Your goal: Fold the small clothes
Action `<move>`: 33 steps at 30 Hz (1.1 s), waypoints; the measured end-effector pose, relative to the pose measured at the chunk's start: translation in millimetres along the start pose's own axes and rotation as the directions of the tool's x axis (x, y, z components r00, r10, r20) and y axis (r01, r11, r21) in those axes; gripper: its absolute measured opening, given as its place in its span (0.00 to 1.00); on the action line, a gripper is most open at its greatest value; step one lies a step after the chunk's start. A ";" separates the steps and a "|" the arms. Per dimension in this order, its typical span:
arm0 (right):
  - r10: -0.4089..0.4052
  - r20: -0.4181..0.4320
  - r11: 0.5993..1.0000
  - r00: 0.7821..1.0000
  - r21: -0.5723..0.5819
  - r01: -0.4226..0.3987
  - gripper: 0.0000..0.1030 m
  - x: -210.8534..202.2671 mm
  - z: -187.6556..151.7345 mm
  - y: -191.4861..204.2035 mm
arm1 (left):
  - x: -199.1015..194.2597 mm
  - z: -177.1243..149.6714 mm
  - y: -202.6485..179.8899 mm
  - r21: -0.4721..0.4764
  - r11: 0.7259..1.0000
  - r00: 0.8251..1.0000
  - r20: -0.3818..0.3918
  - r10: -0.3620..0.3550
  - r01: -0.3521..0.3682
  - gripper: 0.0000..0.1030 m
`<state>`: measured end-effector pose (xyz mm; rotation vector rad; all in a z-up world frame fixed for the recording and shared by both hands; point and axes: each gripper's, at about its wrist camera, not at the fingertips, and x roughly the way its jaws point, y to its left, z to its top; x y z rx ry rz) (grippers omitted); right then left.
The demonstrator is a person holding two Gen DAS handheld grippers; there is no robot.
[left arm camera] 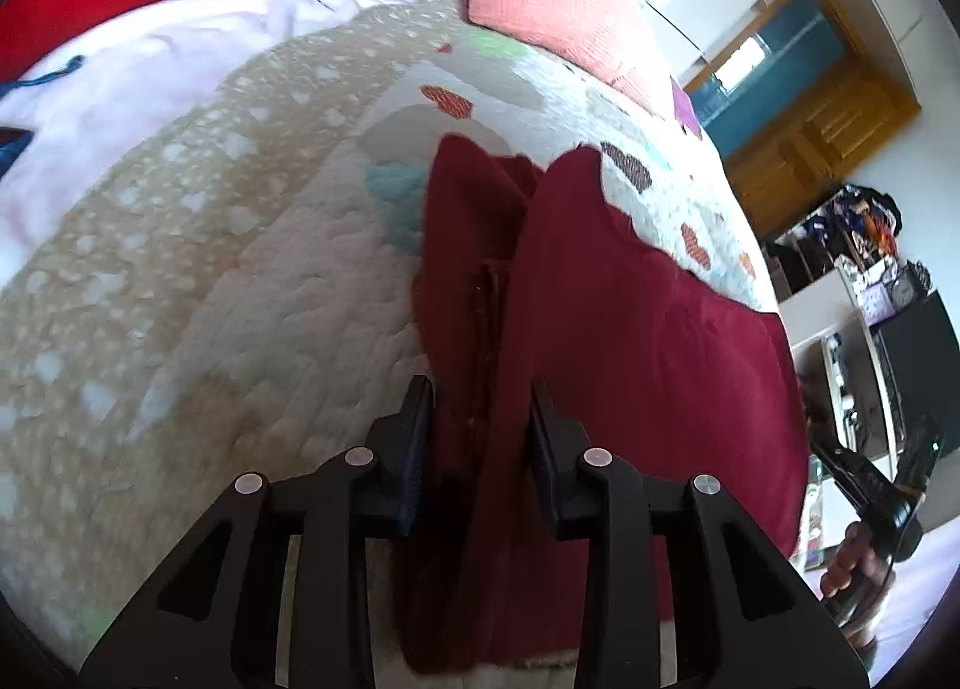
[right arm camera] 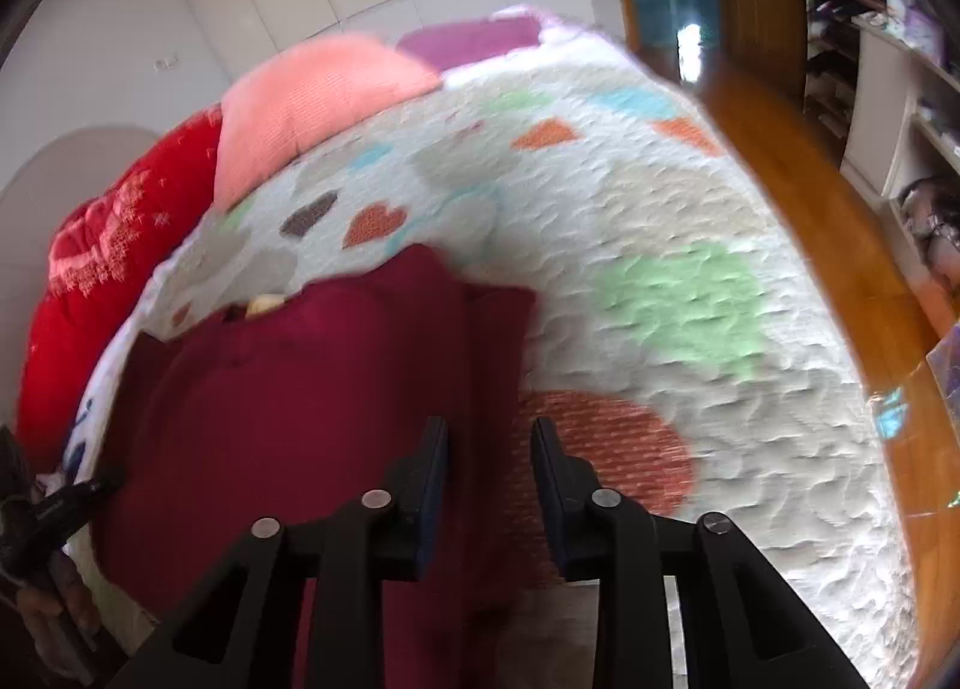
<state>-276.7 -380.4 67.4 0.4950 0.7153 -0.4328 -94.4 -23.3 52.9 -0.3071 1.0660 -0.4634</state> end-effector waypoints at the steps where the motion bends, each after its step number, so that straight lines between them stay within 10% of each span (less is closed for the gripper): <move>1: 0.023 0.020 1.000 1.000 0.009 -0.023 0.28 -8.1 0.9 -0.8 | -6.6 2.3 -3.1 0.011 1.000 1.000 0.018 0.021 -0.021 0.29; 9: 0.135 0.057 0.976 0.989 -0.179 -0.123 0.28 -0.7 22.4 57.4 | -4.0 31.9 -53.1 0.128 0.982 0.983 0.143 0.118 -0.137 0.29; 16: -0.032 0.000 0.986 0.999 -0.163 0.032 0.31 65.9 33.1 56.7 | 68.2 52.7 -43.9 0.159 0.923 0.934 0.123 0.335 -0.352 0.32; 20: -0.005 -0.008 0.994 1.000 -0.105 0.004 0.33 93.1 36.6 37.8 | 73.1 57.5 -16.3 0.055 0.938 0.933 0.141 0.332 -0.342 0.59; 23: -0.003 -0.004 0.992 1.000 -0.123 0.002 0.36 89.4 37.0 41.1 | 65.4 55.9 -6.7 0.009 0.958 0.952 0.120 0.283 -0.286 0.59; 33: 0.141 -0.001 0.977 0.990 -0.161 -0.140 0.52 37.1 17.4 80.7 | 17.2 17.7 -25.7 0.069 0.940 0.934 0.162 0.319 -0.333 0.59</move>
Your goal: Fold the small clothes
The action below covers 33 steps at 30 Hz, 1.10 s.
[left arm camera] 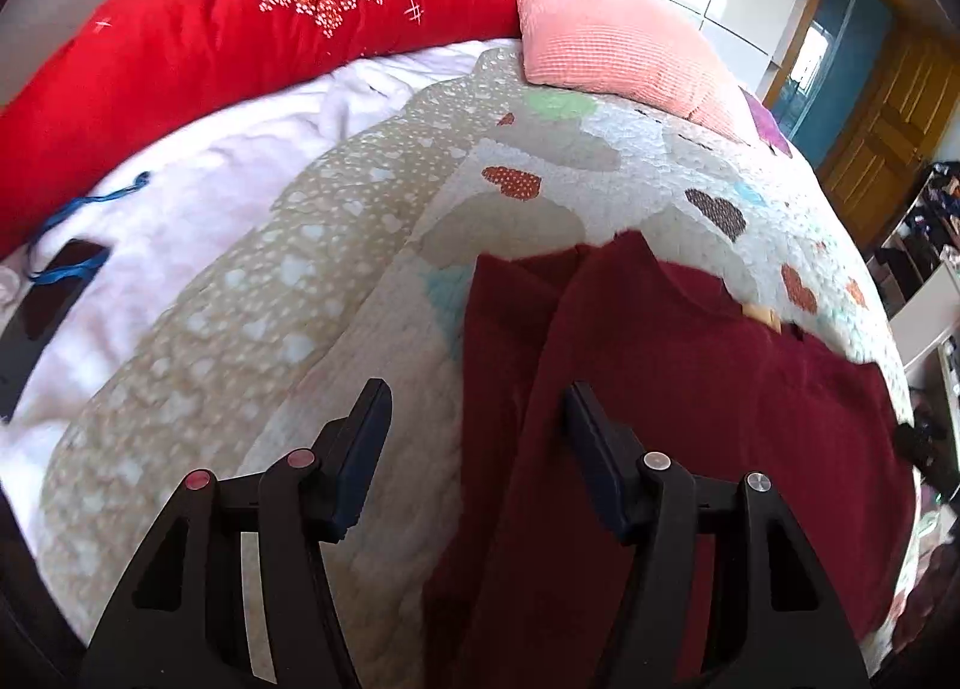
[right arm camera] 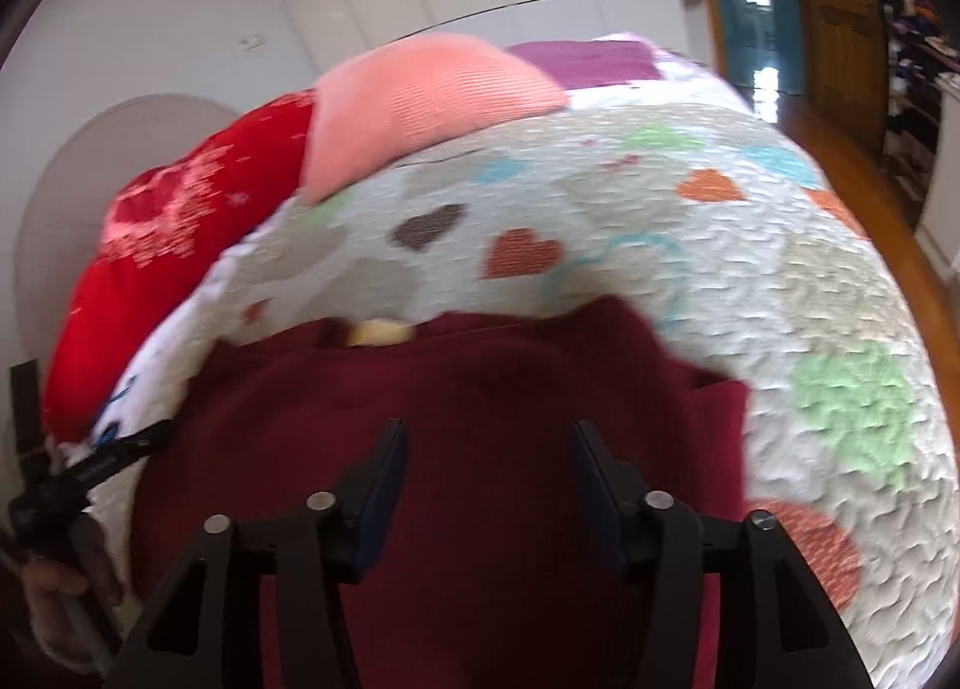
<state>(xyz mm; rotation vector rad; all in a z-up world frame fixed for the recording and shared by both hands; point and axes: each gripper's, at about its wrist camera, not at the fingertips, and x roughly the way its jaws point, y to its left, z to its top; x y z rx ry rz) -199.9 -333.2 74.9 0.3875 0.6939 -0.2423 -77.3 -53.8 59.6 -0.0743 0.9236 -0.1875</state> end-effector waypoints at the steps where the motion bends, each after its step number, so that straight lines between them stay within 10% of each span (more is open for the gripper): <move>1: 0.030 -0.006 0.999 1.000 -0.011 -0.030 0.52 -1.6 -0.7 10.0 | -4.7 -5.0 -0.3 0.011 1.000 1.000 0.004 0.011 -0.011 0.59; 18: 0.203 -0.117 0.951 0.972 -0.212 -0.224 0.53 44.8 8.7 167.7 | -33.8 -39.4 29.6 0.027 0.998 0.997 0.052 0.063 -0.064 0.59; 29: 0.154 -0.251 0.954 0.956 -0.215 -0.210 0.51 131.6 21.5 210.5 | -22.5 -58.3 56.9 -0.098 0.985 0.989 -0.038 -0.144 0.139 0.59; 33: 0.135 -0.261 0.949 0.956 -0.244 -0.201 0.08 150.1 22.7 215.4 | -22.7 -59.4 54.4 -0.087 0.984 0.987 -0.028 -0.161 0.158 0.64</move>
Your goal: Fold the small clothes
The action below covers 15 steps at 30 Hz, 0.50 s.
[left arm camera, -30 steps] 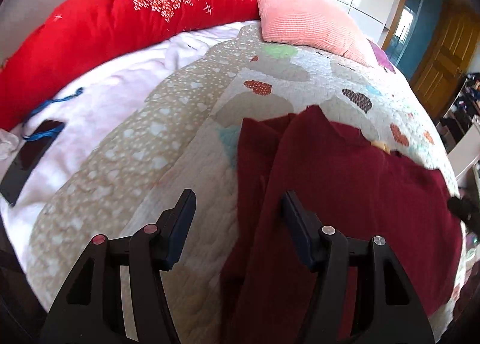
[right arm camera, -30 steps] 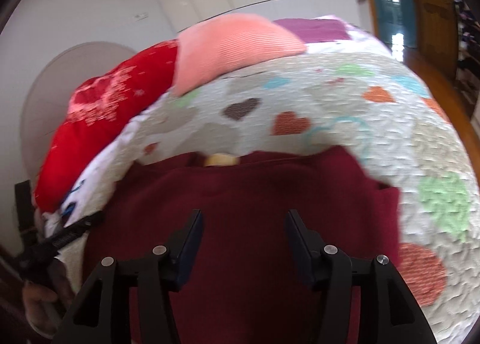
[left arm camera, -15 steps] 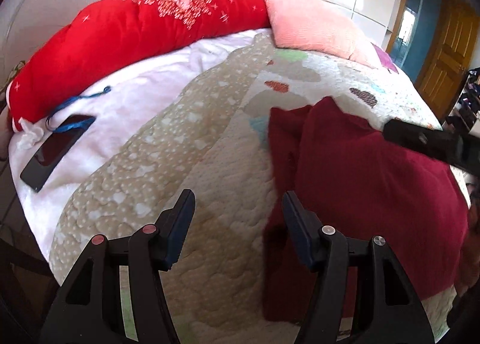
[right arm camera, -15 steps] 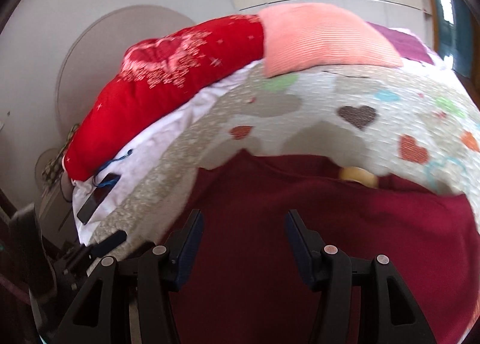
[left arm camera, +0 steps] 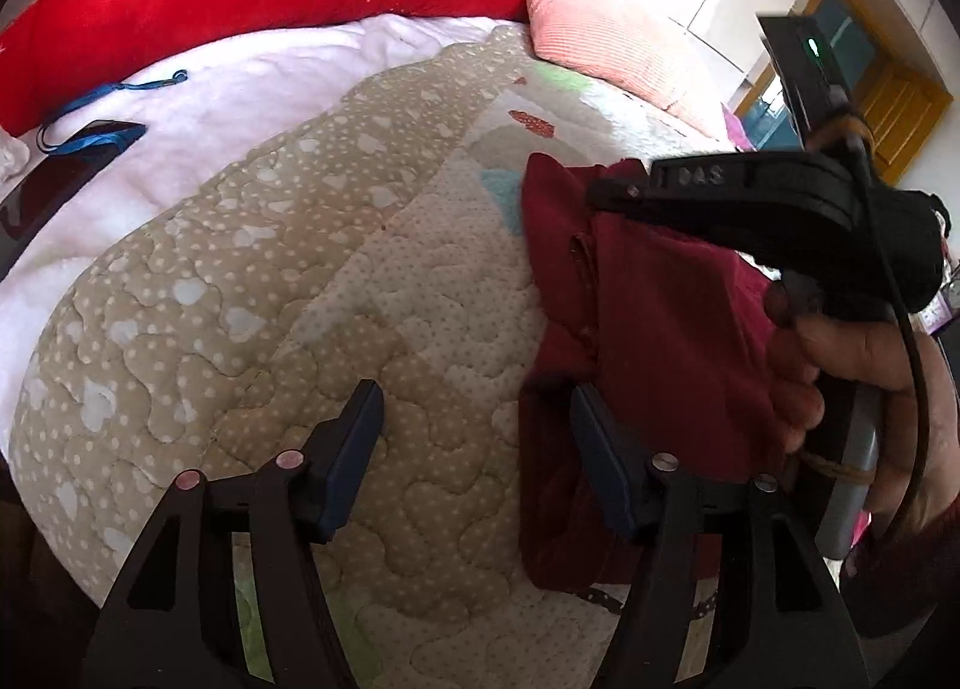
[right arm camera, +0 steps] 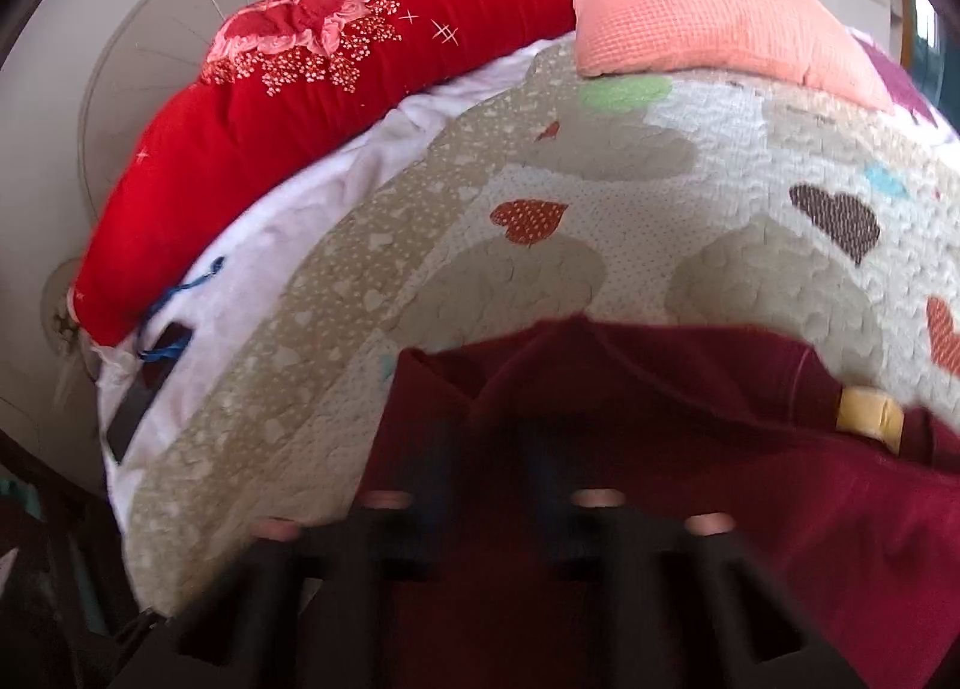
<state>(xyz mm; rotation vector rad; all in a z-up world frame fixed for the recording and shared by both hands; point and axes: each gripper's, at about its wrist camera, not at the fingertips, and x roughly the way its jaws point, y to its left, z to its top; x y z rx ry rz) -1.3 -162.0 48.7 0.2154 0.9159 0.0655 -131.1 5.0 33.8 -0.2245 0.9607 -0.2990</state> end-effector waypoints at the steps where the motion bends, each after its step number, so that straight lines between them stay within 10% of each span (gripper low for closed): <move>1: 0.005 0.004 1.000 1.000 -0.012 -0.005 0.08 -0.1 1.5 3.2 | 1.0 0.2 0.3 -0.003 1.000 1.000 -0.001 -0.003 0.003 0.65; 7: -0.052 -0.025 0.992 0.998 -0.112 0.049 0.08 13.7 4.3 16.1 | 4.4 4.6 0.2 -0.011 1.000 1.000 -0.005 -0.013 0.013 0.65; 9: -0.048 -0.014 0.992 0.999 -0.116 0.046 0.16 3.4 6.6 16.1 | 4.3 5.1 0.7 -0.015 1.000 1.000 -0.008 -0.015 0.015 0.65; 11: -0.018 -0.028 0.995 0.999 -0.096 0.016 0.51 -3.5 7.7 14.7 | 3.1 5.4 1.0 -0.020 1.000 1.000 -0.008 -0.016 0.016 0.65; 15: 0.023 -0.054 0.998 0.998 -0.063 -0.027 0.52 -10.4 5.3 12.6 | -4.2 4.0 2.3 -0.037 0.999 0.999 -0.011 -0.030 0.030 0.65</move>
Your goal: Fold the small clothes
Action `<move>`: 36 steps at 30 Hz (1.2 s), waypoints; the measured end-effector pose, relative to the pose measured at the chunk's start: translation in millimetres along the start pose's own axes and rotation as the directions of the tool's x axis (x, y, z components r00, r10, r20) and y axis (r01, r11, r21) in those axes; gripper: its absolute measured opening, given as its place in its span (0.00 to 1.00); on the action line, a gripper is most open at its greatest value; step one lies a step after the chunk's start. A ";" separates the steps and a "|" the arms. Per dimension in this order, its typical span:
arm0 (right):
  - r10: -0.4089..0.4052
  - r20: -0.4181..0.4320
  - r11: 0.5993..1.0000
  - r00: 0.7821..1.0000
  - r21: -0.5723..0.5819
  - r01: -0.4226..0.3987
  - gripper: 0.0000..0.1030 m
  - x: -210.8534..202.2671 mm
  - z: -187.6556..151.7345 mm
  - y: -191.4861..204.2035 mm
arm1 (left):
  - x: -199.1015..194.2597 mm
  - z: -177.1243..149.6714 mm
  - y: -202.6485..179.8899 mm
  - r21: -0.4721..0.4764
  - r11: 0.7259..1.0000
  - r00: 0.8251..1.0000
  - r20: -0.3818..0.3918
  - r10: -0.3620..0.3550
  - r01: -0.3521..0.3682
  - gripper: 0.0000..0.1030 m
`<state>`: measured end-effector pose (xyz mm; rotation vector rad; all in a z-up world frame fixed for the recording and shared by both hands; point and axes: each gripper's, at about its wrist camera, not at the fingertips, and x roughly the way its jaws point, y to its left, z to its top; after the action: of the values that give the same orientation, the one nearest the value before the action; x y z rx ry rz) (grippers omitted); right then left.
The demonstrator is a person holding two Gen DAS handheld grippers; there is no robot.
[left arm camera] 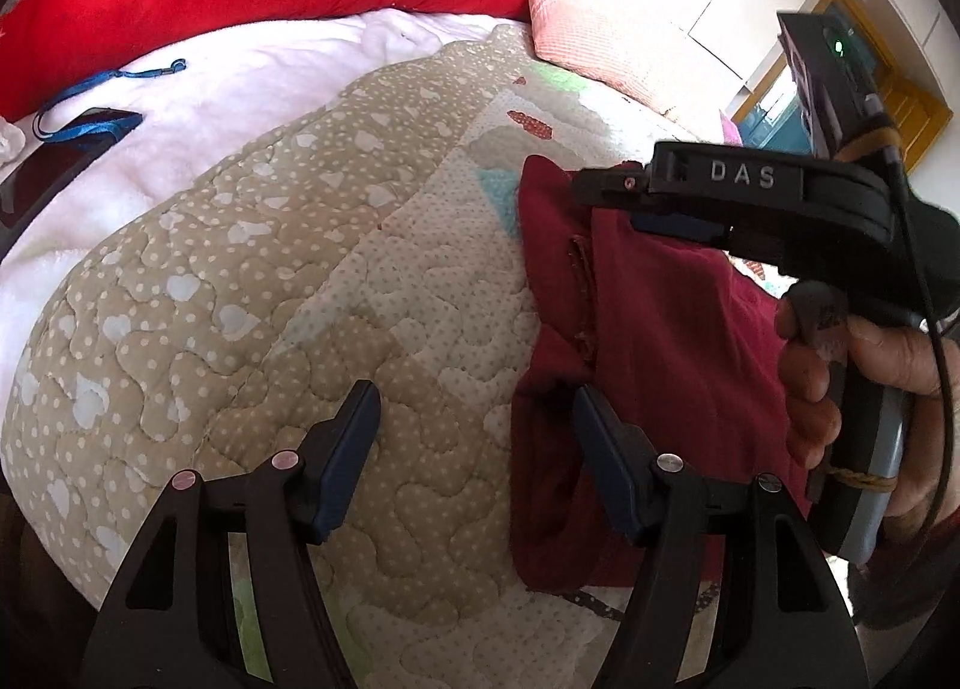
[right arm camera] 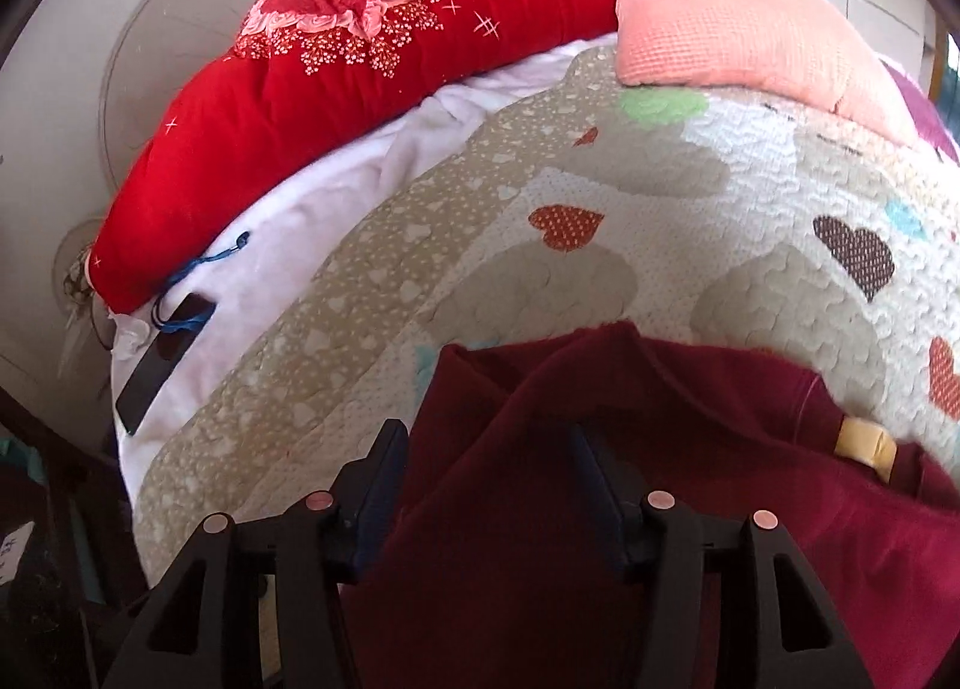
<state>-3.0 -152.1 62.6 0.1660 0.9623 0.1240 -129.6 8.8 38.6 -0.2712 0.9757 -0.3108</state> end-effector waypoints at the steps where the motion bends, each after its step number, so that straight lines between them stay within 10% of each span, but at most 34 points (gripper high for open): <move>1: 0.002 -0.005 1.000 1.000 0.004 -0.002 0.52 0.1 -1.1 -0.1 | -2.5 -0.6 0.5 -0.006 1.000 1.000 0.000 -0.007 0.007 0.65; 15: -0.045 -0.147 0.996 0.988 -0.077 0.034 0.75 26.8 7.8 16.6 | -14.9 -6.9 -7.8 -0.007 0.985 0.985 0.003 -0.171 0.171 0.74; 24: -0.157 -0.132 0.964 0.979 -0.237 0.123 0.93 50.7 -1.0 38.7 | -1.0 -18.5 -23.7 0.103 0.991 0.996 -0.026 -0.082 0.085 0.77; 27: -0.215 -0.031 0.948 0.976 -0.248 0.201 0.61 42.4 -8.3 35.1 | 4.1 -21.1 -31.6 0.127 0.988 0.996 -0.016 -0.090 0.091 0.74; 30: -0.098 0.018 0.978 0.995 -0.183 0.100 0.27 16.7 -11.1 16.7 | -2.0 -21.0 -42.2 0.126 0.971 0.979 -0.067 -0.195 0.202 0.29; 36: 0.083 0.214 0.996 0.973 -0.047 -0.075 0.17 -78.0 -23.1 -30.7 | -60.4 -19.2 -101.5 0.250 0.919 0.948 0.018 -0.318 0.304 0.25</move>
<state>-65.2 -194.1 106.5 0.1786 0.7361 0.1934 -191.1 -63.7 111.2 -0.2081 0.8248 -0.7071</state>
